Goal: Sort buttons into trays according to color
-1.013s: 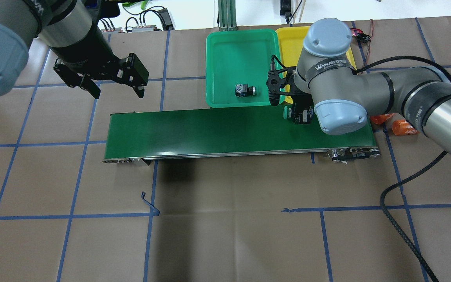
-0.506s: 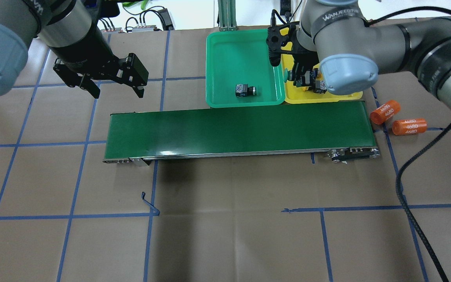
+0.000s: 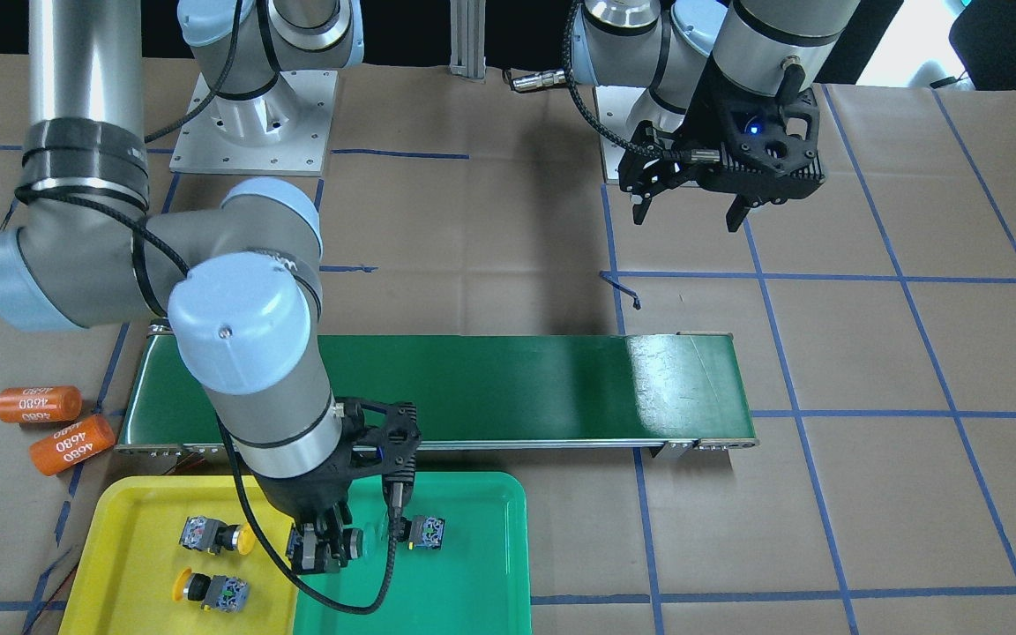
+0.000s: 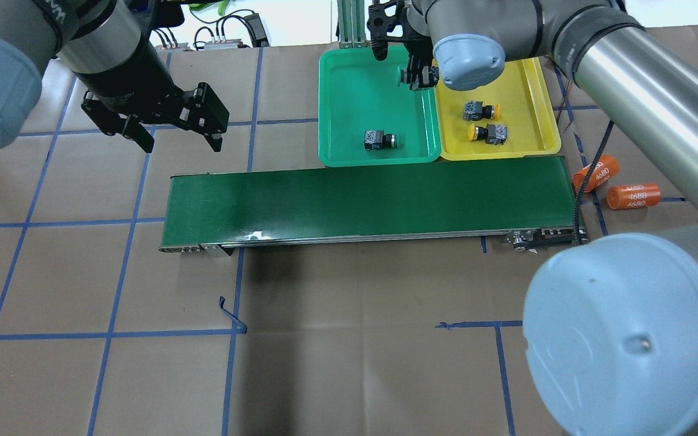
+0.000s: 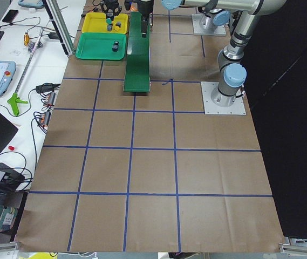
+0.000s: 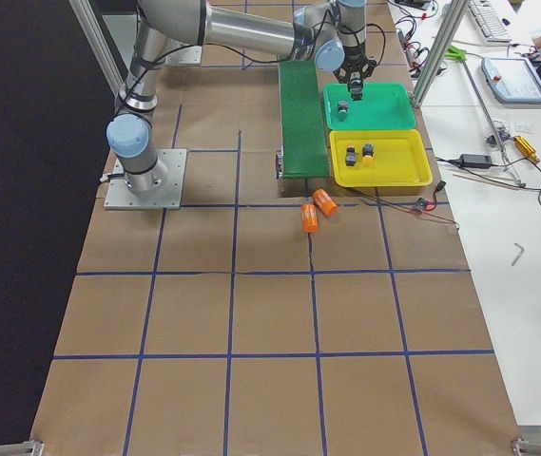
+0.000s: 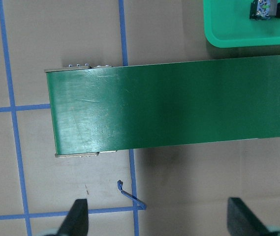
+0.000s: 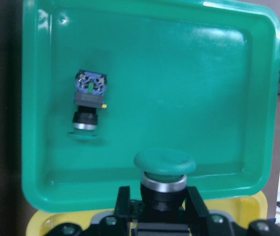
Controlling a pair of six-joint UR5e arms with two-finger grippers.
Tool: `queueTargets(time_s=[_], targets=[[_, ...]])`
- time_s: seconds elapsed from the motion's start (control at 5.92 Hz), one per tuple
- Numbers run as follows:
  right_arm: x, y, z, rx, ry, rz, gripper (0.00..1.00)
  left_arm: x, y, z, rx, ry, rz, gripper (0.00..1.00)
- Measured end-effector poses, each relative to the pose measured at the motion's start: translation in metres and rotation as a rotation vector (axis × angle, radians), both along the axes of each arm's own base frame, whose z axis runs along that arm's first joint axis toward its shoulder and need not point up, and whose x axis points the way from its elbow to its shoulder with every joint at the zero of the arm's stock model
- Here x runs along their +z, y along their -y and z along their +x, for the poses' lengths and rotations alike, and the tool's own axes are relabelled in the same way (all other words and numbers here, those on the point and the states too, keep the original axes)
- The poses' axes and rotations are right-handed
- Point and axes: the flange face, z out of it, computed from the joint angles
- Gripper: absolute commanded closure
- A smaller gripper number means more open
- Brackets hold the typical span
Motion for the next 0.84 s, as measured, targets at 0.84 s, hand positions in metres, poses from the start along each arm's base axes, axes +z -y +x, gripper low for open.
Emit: queueTargets(time_s=[0.84], targets=[[-0.029,0.014,0.012,-0.001,0.084,0.080,0.00,0.000,0.000,0.000,-0.001,0.000,0.001,0.01]])
